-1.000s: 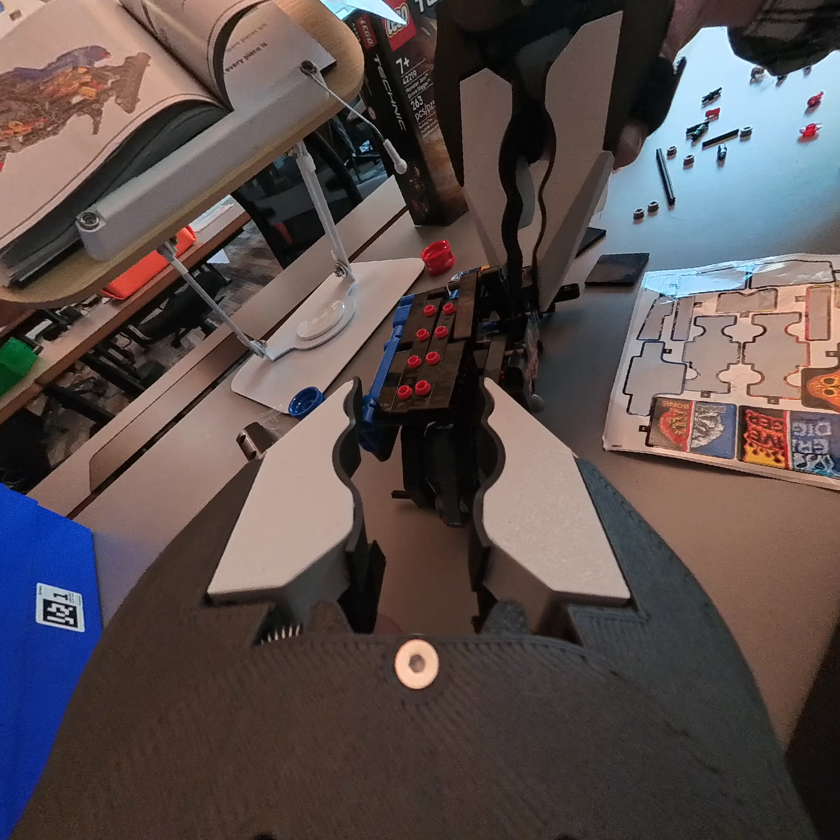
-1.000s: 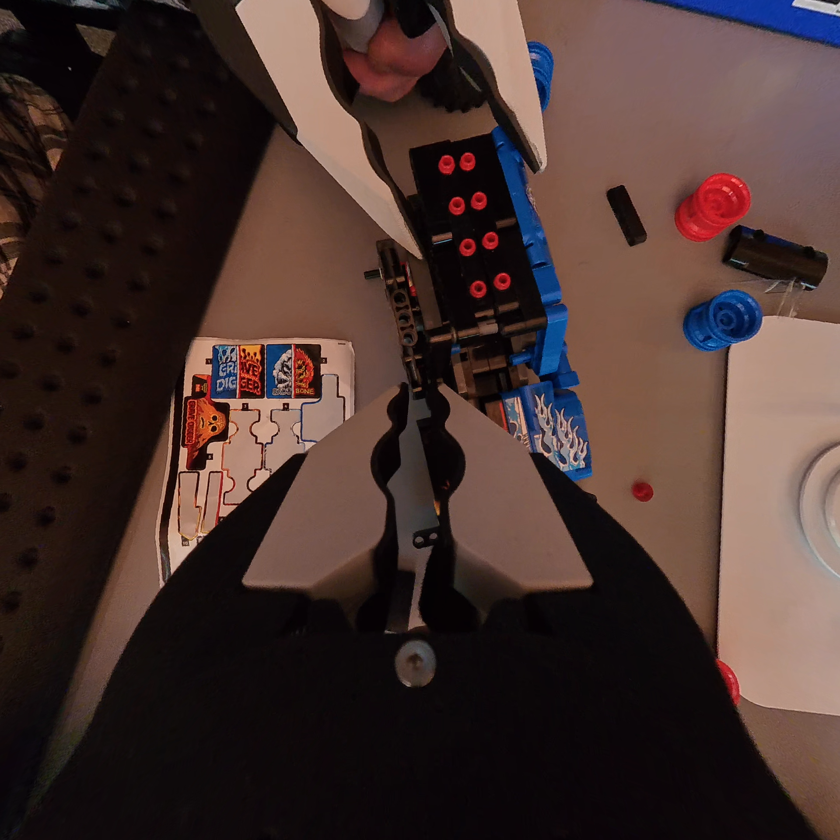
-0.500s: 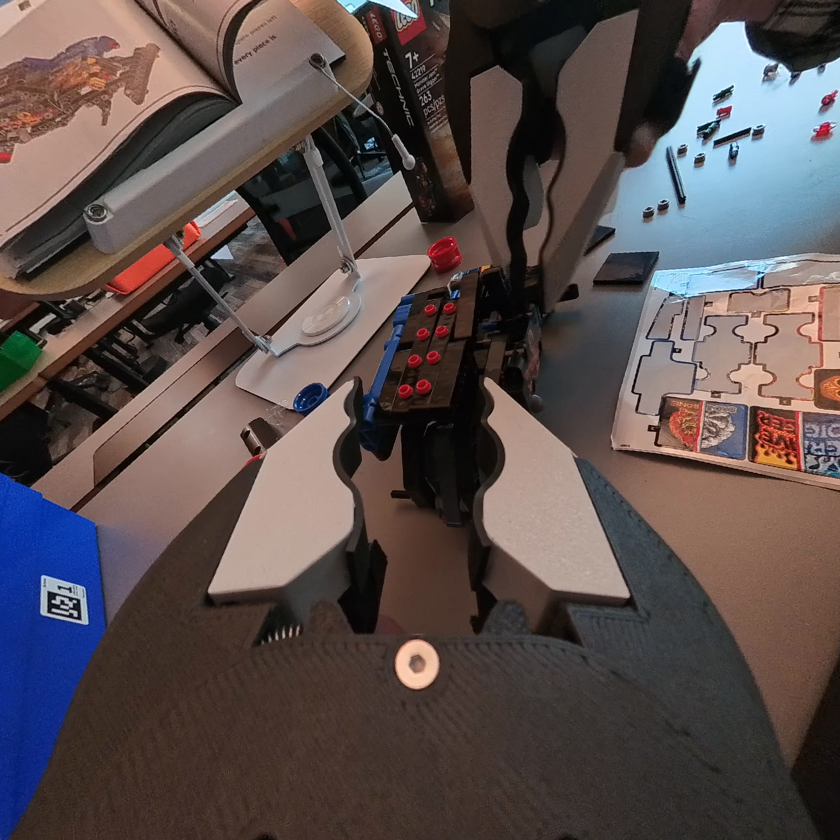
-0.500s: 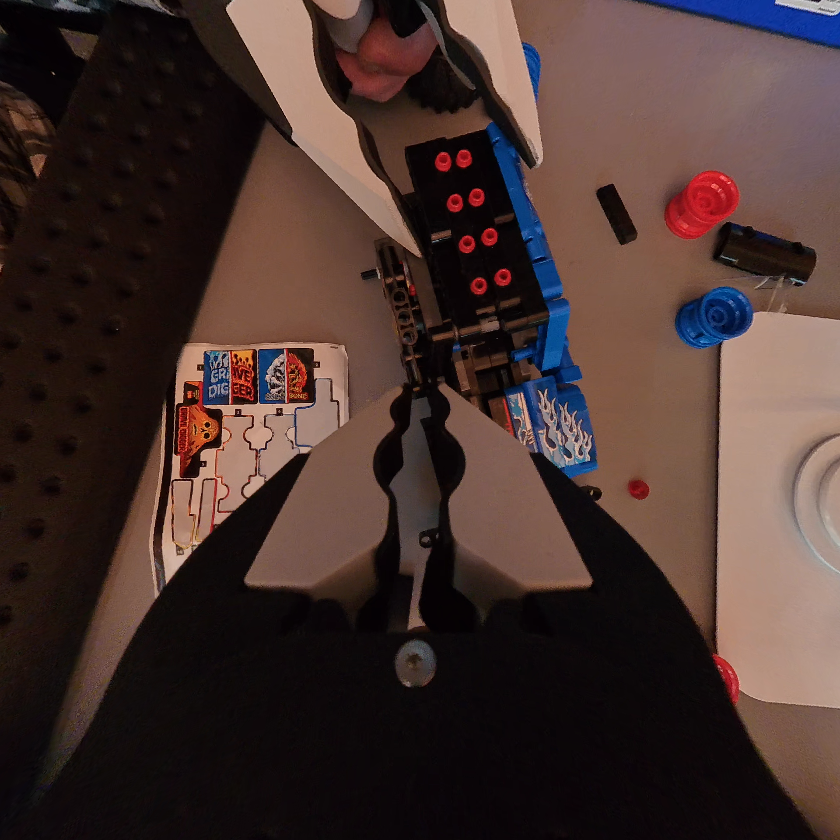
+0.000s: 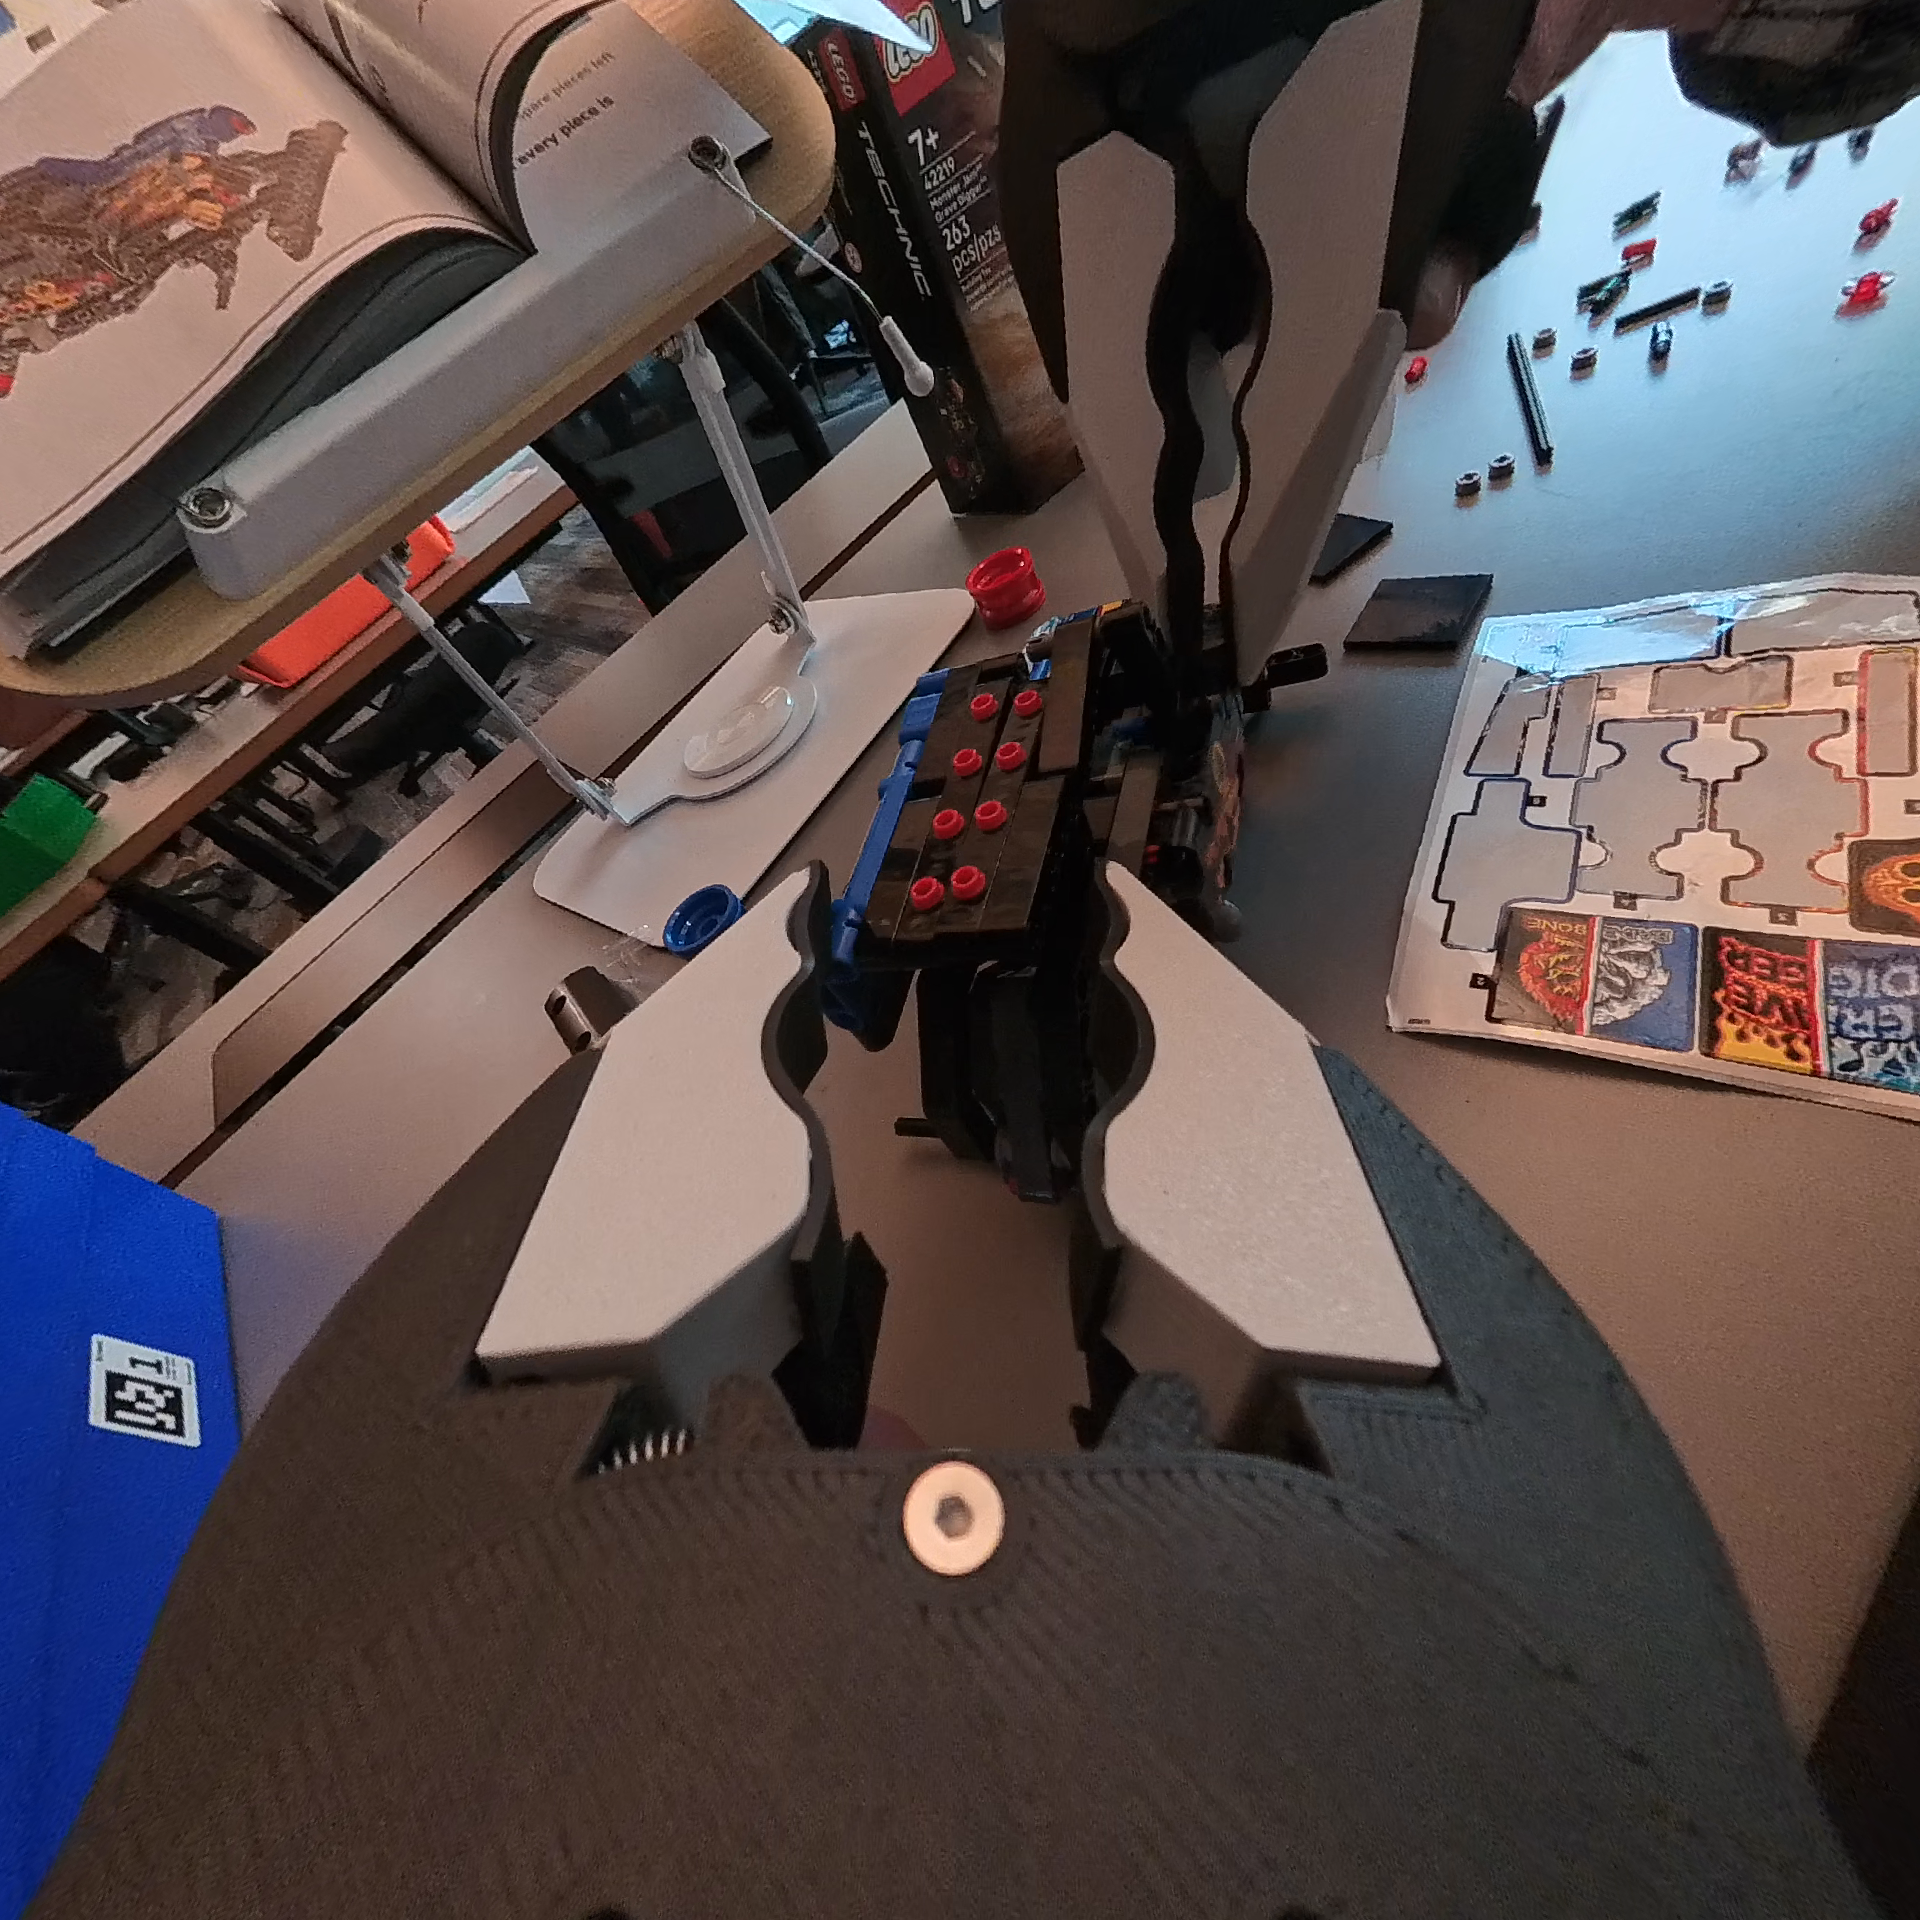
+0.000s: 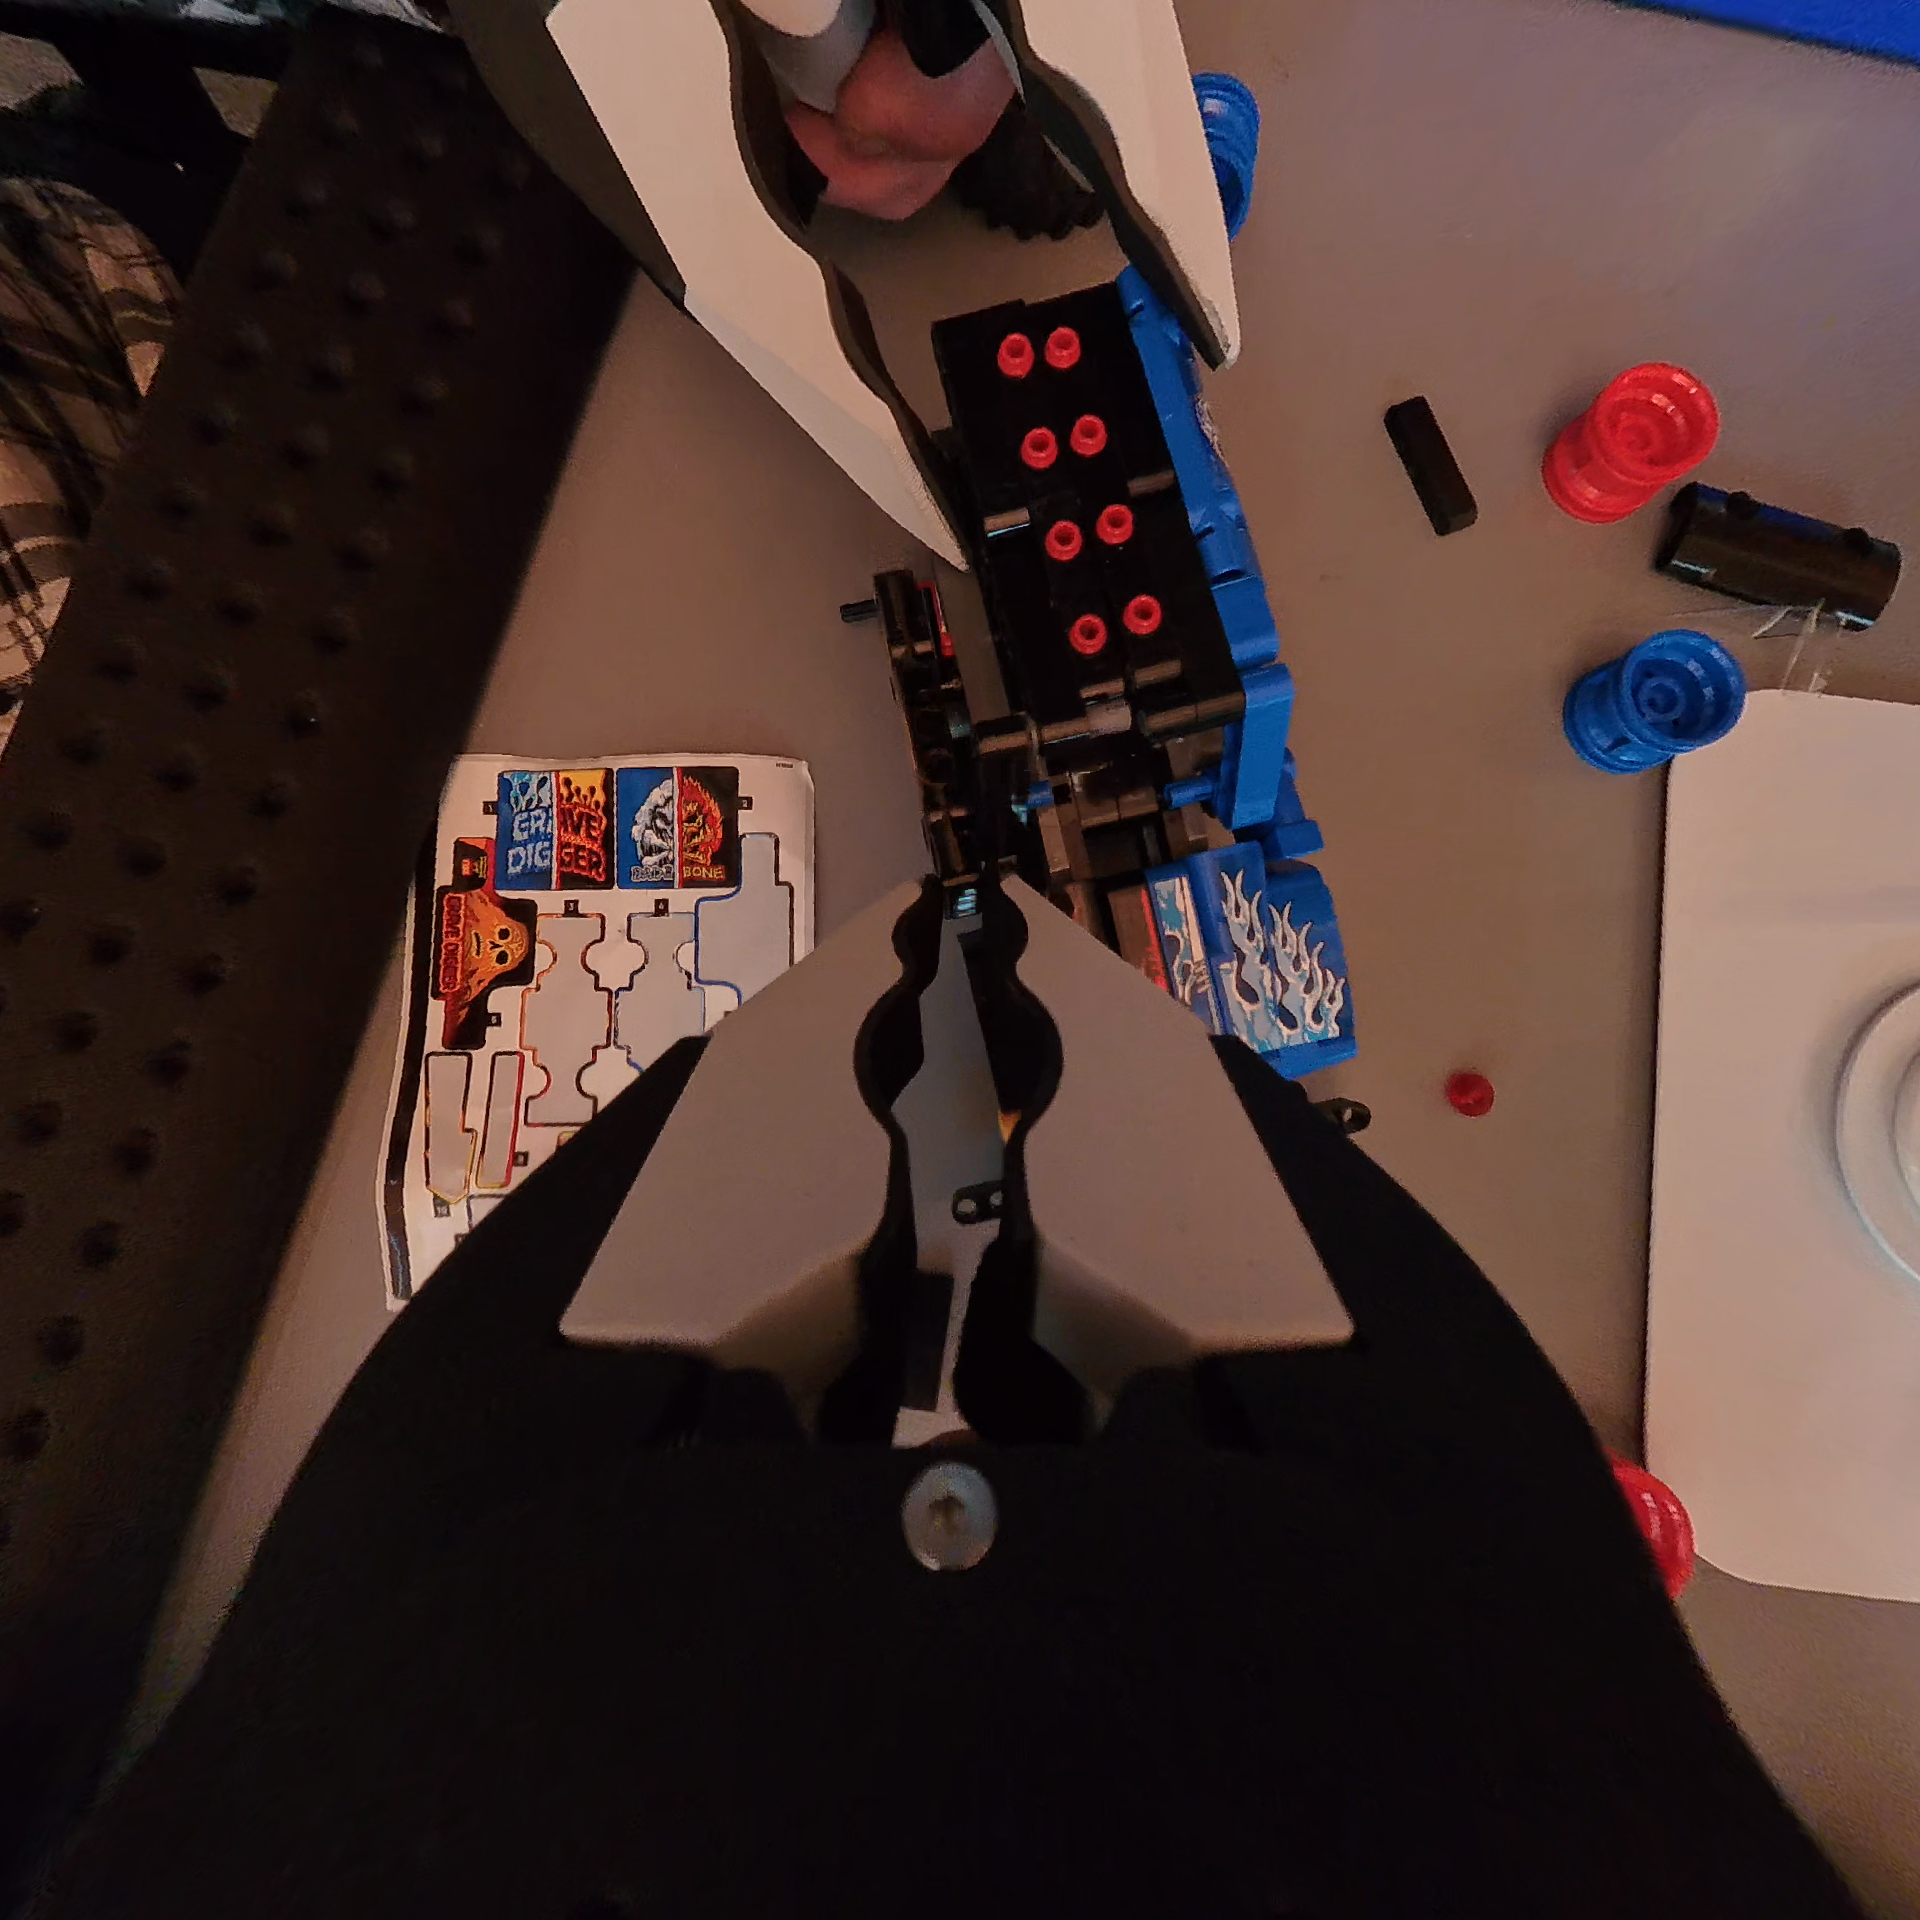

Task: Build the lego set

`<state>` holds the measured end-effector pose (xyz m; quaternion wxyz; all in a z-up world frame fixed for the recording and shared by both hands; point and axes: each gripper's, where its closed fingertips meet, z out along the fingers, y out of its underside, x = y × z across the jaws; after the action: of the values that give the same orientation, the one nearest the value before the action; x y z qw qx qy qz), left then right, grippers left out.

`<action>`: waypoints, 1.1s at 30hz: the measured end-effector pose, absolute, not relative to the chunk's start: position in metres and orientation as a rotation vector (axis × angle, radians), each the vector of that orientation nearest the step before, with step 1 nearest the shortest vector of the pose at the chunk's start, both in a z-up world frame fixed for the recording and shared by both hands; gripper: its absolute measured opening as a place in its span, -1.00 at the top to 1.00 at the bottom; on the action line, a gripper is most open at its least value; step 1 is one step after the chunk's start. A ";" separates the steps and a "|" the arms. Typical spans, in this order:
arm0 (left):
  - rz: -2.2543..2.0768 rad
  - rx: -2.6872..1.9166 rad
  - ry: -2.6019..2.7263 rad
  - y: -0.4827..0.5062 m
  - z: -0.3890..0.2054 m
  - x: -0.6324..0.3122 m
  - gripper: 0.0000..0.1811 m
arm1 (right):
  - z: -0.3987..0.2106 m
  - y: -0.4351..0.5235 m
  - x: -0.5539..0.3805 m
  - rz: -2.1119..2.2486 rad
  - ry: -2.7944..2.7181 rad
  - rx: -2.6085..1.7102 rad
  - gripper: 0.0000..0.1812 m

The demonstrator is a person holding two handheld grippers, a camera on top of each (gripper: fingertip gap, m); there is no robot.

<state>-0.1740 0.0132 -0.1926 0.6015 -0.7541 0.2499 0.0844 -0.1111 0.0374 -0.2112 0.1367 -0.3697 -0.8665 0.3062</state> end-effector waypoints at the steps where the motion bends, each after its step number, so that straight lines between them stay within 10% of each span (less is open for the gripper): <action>1: 0.196 -1.747 0.579 0.013 -0.193 -0.174 0.47 | -0.211 0.038 -0.110 0.883 -2.508 -1.070 0.94; 33: 0.195 -1.753 0.532 0.017 -0.191 -0.181 0.57 | -0.187 0.055 -0.118 0.838 -2.388 -1.107 0.95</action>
<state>-0.1808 0.0172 -0.1906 0.6047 -0.7578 0.2300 0.0842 -0.1175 0.0549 -0.1871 0.1885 -0.3934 -0.8491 0.2978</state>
